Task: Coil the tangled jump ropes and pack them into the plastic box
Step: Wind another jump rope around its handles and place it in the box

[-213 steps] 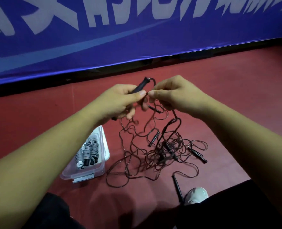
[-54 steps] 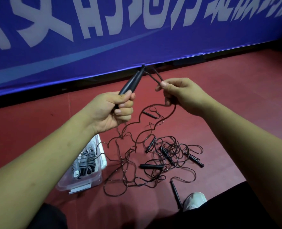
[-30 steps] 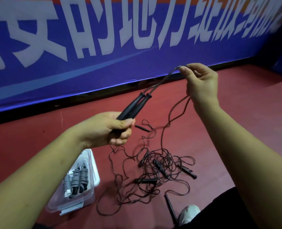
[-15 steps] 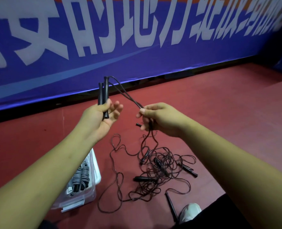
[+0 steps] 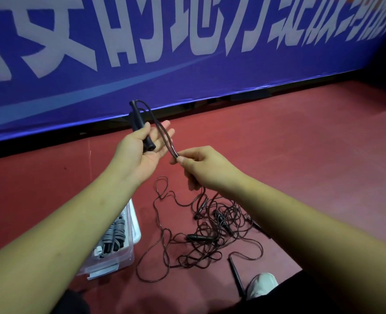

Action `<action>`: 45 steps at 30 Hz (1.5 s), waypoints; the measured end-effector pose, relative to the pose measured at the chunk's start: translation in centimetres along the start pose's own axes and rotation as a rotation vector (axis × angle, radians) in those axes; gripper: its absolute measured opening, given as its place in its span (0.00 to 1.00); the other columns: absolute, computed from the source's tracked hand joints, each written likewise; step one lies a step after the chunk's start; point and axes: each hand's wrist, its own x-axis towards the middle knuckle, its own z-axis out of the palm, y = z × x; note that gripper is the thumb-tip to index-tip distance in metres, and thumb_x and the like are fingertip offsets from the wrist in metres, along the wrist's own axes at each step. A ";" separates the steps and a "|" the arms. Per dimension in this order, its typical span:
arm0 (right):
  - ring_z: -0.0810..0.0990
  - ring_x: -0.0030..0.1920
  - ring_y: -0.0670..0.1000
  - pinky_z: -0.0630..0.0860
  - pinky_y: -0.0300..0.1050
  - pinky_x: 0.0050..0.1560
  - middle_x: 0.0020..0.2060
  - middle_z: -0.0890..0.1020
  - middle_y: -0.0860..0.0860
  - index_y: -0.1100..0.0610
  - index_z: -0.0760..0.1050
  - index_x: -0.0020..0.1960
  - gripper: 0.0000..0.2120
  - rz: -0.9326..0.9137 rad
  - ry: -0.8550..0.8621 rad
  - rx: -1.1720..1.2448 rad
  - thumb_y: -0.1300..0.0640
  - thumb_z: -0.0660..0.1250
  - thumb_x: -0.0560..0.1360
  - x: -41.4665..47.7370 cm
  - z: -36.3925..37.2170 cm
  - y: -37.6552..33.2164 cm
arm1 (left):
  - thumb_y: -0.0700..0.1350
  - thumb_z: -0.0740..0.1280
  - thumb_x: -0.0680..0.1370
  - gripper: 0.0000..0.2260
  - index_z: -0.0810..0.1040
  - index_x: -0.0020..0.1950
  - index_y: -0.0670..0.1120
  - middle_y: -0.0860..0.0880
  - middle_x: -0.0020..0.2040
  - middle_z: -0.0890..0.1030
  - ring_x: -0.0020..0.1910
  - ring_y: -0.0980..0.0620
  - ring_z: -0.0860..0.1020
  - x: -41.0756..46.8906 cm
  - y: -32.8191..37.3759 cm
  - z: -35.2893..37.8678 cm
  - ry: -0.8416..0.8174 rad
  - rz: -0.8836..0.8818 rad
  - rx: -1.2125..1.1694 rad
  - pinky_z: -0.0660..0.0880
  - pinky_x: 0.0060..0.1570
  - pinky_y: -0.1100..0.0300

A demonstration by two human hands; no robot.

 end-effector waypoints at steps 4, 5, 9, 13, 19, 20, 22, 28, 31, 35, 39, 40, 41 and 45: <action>0.70 0.23 0.52 0.66 0.41 0.24 0.29 0.76 0.57 0.63 0.74 0.49 0.07 0.067 -0.029 0.236 0.60 0.61 0.83 -0.2 1.1 -0.1 | 0.46 0.53 0.84 0.16 0.75 0.63 0.40 0.46 0.58 0.84 0.60 0.45 0.81 -0.4 0.3 0.1 -0.026 -0.048 0.061 0.74 0.59 0.52; 0.68 0.23 0.52 0.63 0.42 0.24 0.29 0.77 0.58 0.62 0.71 0.49 0.05 0.079 -0.012 0.307 0.61 0.63 0.82 -0.3 1.2 -0.1 | 0.46 0.53 0.84 0.16 0.76 0.62 0.39 0.46 0.58 0.84 0.61 0.44 0.81 -0.6 0.4 0.2 -0.030 -0.062 0.071 0.73 0.59 0.52; 0.64 0.22 0.50 0.58 0.40 0.25 0.28 0.77 0.59 0.61 0.71 0.49 0.04 0.074 -0.003 0.429 0.63 0.65 0.80 -0.1 1.1 -0.1 | 0.47 0.54 0.83 0.18 0.77 0.64 0.40 0.45 0.59 0.83 0.63 0.46 0.79 -0.6 0.6 -0.1 -0.043 -0.080 0.081 0.72 0.59 0.54; 0.64 0.20 0.49 0.57 0.38 0.24 0.28 0.77 0.58 0.61 0.72 0.45 0.05 0.100 -0.028 0.471 0.64 0.67 0.79 0.0 1.0 0.1 | 0.52 0.59 0.82 0.18 0.80 0.64 0.46 0.44 0.60 0.83 0.59 0.48 0.77 -0.7 0.2 0.1 -0.007 -0.108 0.151 0.72 0.58 0.54; 0.63 0.20 0.48 0.57 0.36 0.25 0.28 0.76 0.58 0.61 0.73 0.40 0.08 0.120 -0.070 0.446 0.65 0.68 0.78 -0.2 0.9 -0.2 | 0.56 0.59 0.82 0.18 0.79 0.66 0.51 0.46 0.59 0.80 0.62 0.49 0.76 -1.3 -0.8 0.6 0.013 -0.102 0.196 0.73 0.63 0.52; 0.63 0.20 0.48 0.56 0.37 0.25 0.28 0.76 0.58 0.61 0.73 0.40 0.08 0.135 -0.082 0.442 0.64 0.68 0.78 -0.3 0.8 -0.2 | 0.57 0.59 0.82 0.17 0.79 0.67 0.54 0.43 0.60 0.80 0.63 0.48 0.76 -1.4 -0.7 0.7 -0.007 -0.111 0.195 0.73 0.64 0.51; 0.64 0.20 0.47 0.56 0.38 0.26 0.28 0.76 0.58 0.61 0.74 0.43 0.06 0.178 -0.109 0.439 0.64 0.68 0.78 -0.4 0.8 -0.4 | 0.59 0.58 0.82 0.17 0.78 0.67 0.58 0.38 0.61 0.80 0.63 0.45 0.77 -1.5 -0.7 0.7 -0.039 -0.126 0.181 0.71 0.66 0.49; 0.64 0.21 0.47 0.57 0.36 0.24 0.28 0.75 0.57 0.58 0.72 0.36 0.12 0.234 -0.158 0.400 0.64 0.68 0.78 -0.6 0.9 -0.4 | 0.56 0.57 0.83 0.12 0.74 0.61 0.53 0.45 0.51 0.85 0.54 0.41 0.83 -2.0 -0.8 0.9 -0.093 -0.113 0.079 0.76 0.54 0.50; 0.65 0.21 0.47 0.57 0.36 0.24 0.28 0.75 0.57 0.58 0.72 0.37 0.11 0.215 -0.170 0.414 0.63 0.68 0.78 -0.6 0.8 -0.7 | 0.52 0.59 0.83 0.08 0.73 0.55 0.50 0.52 0.32 0.76 0.35 0.50 0.82 -1.9 -0.7 1.2 -0.059 -0.080 0.044 0.75 0.37 0.60; 0.66 0.21 0.48 0.56 0.36 0.24 0.27 0.74 0.55 0.57 0.72 0.39 0.11 0.215 -0.173 0.429 0.62 0.66 0.79 -0.7 0.9 -1.0 | 0.51 0.60 0.83 0.10 0.73 0.52 0.44 0.53 0.28 0.68 0.28 0.55 0.75 -1.6 -0.7 1.3 -0.040 -0.101 -0.035 0.72 0.29 0.63; 0.66 0.19 0.50 0.59 0.35 0.22 0.25 0.73 0.55 0.59 0.72 0.47 0.04 0.223 -0.112 0.426 0.60 0.63 0.80 -1.1 1.5 -1.3 | 0.53 0.55 0.84 0.19 0.75 0.61 0.39 0.48 0.48 0.85 0.53 0.46 0.84 -1.6 -0.5 1.2 -0.088 -0.079 0.013 0.75 0.44 0.58; 0.65 0.19 0.50 0.58 0.35 0.23 0.24 0.73 0.55 0.59 0.72 0.47 0.04 0.229 -0.106 0.435 0.61 0.62 0.80 -1.1 1.6 -1.4 | 0.54 0.54 0.84 0.21 0.74 0.64 0.38 0.46 0.54 0.85 0.57 0.44 0.83 -1.7 -0.5 1.2 -0.098 -0.077 0.018 0.73 0.50 0.56; 0.64 0.18 0.49 0.56 0.34 0.23 0.24 0.72 0.55 0.60 0.72 0.46 0.05 0.241 -0.106 0.447 0.61 0.62 0.80 -1.1 1.6 -1.4 | 0.54 0.53 0.84 0.22 0.74 0.65 0.38 0.44 0.58 0.84 0.59 0.42 0.81 -1.8 -0.5 1.1 -0.105 -0.079 0.012 0.72 0.54 0.54; 0.60 0.20 0.47 0.54 0.34 0.23 0.25 0.70 0.54 0.60 0.75 0.43 0.07 0.254 -0.159 0.407 0.61 0.63 0.79 -1.1 1.1 -1.7 | 0.56 0.55 0.83 0.21 0.78 0.62 0.43 0.46 0.57 0.84 0.57 0.47 0.79 -2.0 -0.6 1.2 -0.082 -0.087 0.047 0.74 0.57 0.54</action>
